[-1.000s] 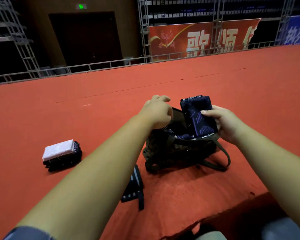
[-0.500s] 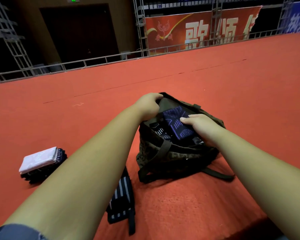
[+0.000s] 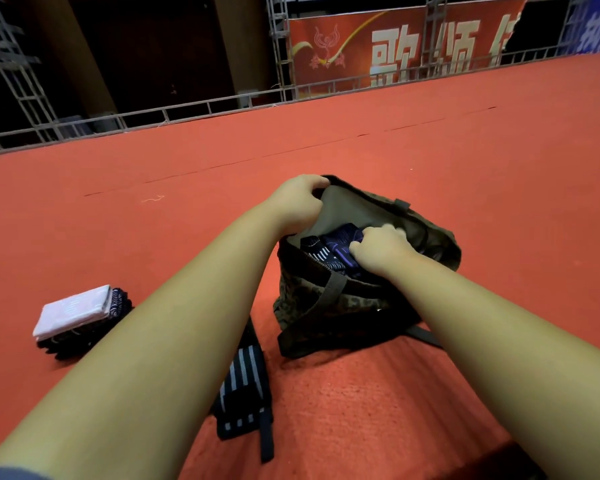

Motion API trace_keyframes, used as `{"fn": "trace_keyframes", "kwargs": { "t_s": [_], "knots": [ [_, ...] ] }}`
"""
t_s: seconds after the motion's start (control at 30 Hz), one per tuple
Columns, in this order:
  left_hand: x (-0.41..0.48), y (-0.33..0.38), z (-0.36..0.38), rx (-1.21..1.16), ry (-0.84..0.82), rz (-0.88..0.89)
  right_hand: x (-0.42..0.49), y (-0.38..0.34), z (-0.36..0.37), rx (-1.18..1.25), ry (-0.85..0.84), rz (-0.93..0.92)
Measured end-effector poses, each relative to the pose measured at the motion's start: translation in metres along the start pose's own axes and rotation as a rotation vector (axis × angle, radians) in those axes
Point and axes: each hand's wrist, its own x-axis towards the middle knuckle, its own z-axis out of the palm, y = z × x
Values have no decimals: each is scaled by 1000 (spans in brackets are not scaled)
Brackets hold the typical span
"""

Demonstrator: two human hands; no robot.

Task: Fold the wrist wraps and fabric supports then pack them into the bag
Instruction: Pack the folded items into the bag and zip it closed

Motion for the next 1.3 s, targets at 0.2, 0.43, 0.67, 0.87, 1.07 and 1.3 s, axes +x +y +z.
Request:
{"fn": "trace_keyframes", "kwargs": {
  "t_s": [0.2, 0.43, 0.67, 0.87, 1.07, 1.3],
  "knots": [
    [-25, -7, -14, 60, -12, 51, -17, 4, -20, 246, 127, 31],
    [-64, -43, -36, -171, 65, -50, -63, -31, -43, 432, 290, -76],
    [-118, -113, -64, -264, 136, -245, -92, -111, -32, 476, 342, -322],
    [-177, -187, -111, -165, 285, -420, -110, -189, 7, 364, 323, -431],
    [-229, -261, -145, -109, 430, -663, -113, -265, 48, 348, 225, -471],
    [-252, -321, -139, -279, 421, -939, -97, -335, 99, 499, -200, -355]
  ]
}}
